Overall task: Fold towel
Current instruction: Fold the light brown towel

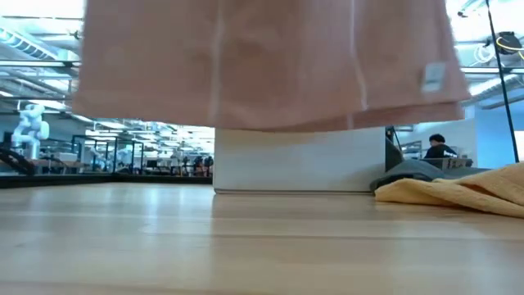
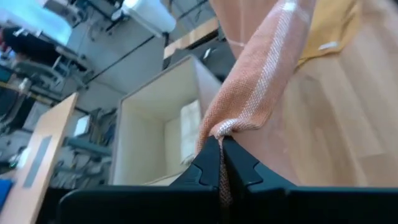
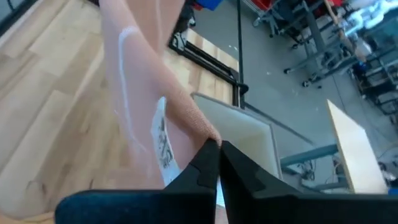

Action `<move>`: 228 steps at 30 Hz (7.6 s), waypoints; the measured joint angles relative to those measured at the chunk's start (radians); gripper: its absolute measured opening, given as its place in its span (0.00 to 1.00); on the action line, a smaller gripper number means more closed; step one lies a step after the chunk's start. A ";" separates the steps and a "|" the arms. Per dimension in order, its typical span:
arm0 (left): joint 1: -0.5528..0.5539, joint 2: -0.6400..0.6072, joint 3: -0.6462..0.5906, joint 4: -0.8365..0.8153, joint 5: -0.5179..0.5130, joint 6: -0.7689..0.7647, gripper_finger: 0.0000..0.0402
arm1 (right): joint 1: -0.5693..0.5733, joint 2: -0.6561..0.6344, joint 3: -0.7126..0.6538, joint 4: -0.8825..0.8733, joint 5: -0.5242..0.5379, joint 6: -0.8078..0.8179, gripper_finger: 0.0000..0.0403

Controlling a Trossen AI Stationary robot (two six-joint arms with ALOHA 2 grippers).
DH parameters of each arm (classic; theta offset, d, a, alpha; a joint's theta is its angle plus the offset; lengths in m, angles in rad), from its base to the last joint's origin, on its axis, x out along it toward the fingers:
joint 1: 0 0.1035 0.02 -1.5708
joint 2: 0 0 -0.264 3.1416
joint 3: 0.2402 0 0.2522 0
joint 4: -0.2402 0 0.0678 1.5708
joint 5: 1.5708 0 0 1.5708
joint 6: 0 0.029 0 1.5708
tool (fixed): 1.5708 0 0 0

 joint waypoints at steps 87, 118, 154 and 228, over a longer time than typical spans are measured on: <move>-0.069 0.000 -1.299 1.502 0.135 0.017 0.26 | 0.062 0.012 -1.274 1.593 -0.363 -0.023 0.40; 0.183 0.227 -1.276 2.181 0.606 0.346 0.26 | -0.127 0.011 -1.273 1.064 -0.366 0.262 0.40; 0.383 0.653 -0.815 2.103 0.945 0.450 0.26 | -0.150 -0.002 -1.274 0.602 -0.334 1.288 0.40; 0.300 0.653 -0.814 2.143 0.806 0.500 0.26 | -0.158 -0.257 -1.584 1.384 -0.240 1.008 0.00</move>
